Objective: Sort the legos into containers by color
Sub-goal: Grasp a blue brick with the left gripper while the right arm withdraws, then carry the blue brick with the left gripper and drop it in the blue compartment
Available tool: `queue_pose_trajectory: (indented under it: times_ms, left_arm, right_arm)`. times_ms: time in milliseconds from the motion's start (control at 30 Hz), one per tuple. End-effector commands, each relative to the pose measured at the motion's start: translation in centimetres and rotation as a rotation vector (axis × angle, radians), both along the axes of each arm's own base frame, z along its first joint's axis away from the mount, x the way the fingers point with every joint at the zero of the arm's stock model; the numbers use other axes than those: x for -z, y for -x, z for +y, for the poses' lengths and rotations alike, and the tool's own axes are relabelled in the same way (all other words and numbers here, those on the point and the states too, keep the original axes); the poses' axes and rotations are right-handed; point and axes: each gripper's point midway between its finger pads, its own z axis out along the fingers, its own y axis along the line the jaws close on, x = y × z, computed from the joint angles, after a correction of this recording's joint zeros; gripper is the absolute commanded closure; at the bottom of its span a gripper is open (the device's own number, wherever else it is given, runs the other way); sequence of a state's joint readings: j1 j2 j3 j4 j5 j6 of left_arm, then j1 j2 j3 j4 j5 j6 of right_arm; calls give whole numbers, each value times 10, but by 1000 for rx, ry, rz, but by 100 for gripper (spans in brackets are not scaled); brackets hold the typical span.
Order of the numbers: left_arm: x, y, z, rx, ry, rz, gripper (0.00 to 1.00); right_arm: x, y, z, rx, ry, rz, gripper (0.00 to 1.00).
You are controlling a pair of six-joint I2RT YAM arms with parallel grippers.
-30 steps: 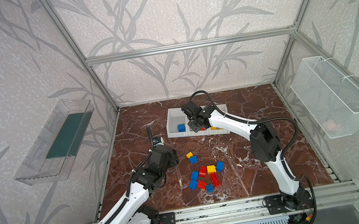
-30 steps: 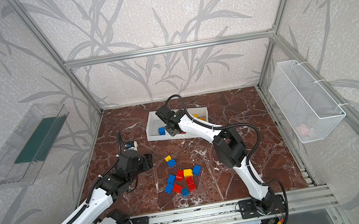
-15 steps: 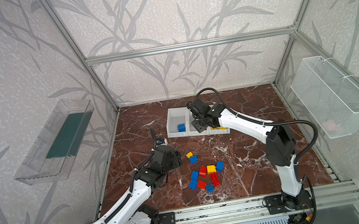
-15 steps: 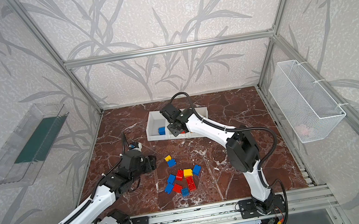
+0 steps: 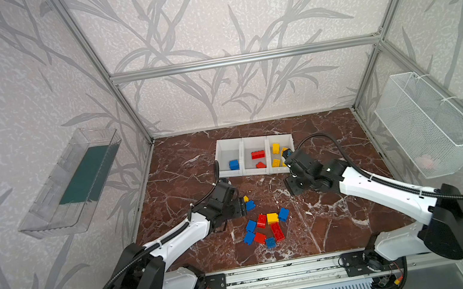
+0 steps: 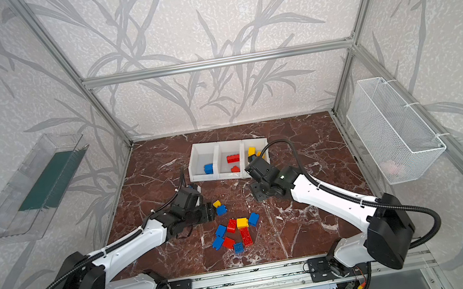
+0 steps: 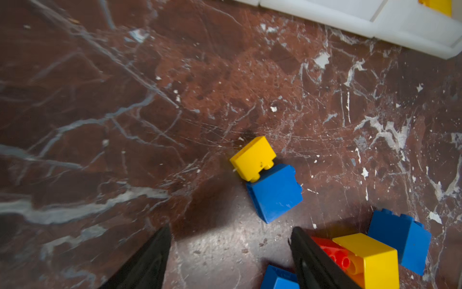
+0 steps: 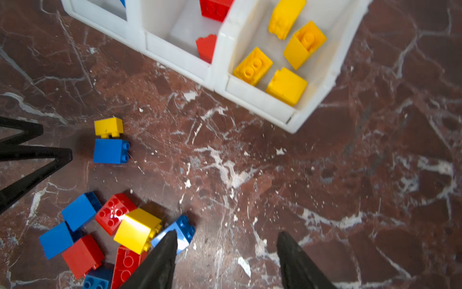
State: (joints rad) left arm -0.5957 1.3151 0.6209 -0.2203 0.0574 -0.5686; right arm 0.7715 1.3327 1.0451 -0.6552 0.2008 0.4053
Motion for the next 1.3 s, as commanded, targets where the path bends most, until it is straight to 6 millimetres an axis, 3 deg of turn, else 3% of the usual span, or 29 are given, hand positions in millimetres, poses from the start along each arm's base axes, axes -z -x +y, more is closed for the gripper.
queue_pose_trajectory:
  times_ms: [0, 167, 467, 700, 800, 1267]
  left_arm:
    - [-6, -7, -28, 66, 43, 11, 22]
    - [12, -6, -49, 127, -2, 90, 22]
    - [27, -6, -57, 158, -52, 122, 23]
    - [34, -6, -70, 238, -136, 117, 30]
    - [35, -7, -74, 260, -151, 122, 39]
    - [40, -3, -69, 289, -202, 99, 51]
  right_arm:
    - [3, 10, -12, 94, -56, 3, 35]
    - [4, 16, -22, 108, -43, -9, 34]
    - [4, 18, -27, 106, -33, -15, 33]
    - [12, 21, -25, 124, -47, 17, 33]
    - [16, 23, -28, 145, -51, 27, 33]
    - [20, 23, -25, 154, -67, 36, 33]
